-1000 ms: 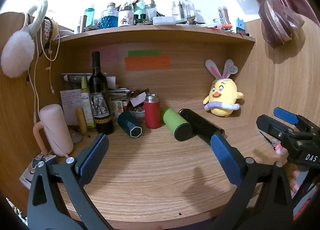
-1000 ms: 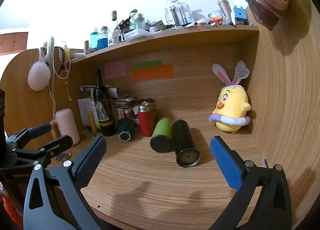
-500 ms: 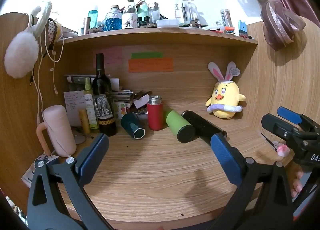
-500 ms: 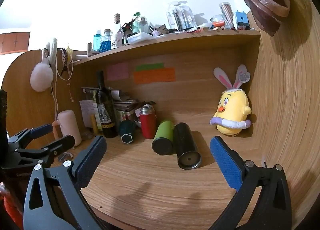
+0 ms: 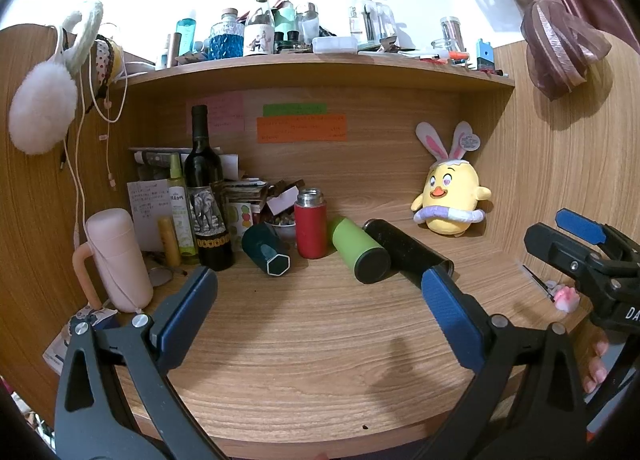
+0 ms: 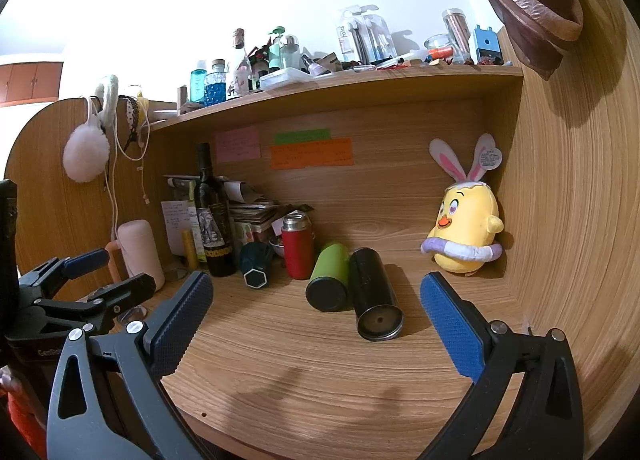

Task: Flip cup upside down

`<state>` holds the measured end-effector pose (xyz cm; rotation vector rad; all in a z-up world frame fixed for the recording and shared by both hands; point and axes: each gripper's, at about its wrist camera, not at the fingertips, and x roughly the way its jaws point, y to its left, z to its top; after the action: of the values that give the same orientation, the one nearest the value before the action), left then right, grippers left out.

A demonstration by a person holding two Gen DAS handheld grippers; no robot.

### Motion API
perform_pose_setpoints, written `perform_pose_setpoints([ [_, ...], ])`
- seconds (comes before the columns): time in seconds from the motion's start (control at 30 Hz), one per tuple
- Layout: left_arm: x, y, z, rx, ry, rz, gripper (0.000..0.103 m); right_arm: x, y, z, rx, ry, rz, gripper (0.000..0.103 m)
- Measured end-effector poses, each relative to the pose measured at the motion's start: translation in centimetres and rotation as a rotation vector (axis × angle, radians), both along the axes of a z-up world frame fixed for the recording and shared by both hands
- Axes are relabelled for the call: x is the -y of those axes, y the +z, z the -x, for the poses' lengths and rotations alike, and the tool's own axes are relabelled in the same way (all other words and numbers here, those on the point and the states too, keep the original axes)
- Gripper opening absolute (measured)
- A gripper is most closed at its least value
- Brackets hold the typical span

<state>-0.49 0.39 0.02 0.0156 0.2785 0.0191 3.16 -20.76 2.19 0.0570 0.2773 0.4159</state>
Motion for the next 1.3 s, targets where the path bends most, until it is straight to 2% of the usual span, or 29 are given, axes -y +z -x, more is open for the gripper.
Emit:
perform_pose_setpoints([
  [1.3,-0.41,-0.13,0.17,-0.003,-0.007,0.006,0.103,-0.06,0.04,0.13,0.005,0.002,0.002,0.103],
])
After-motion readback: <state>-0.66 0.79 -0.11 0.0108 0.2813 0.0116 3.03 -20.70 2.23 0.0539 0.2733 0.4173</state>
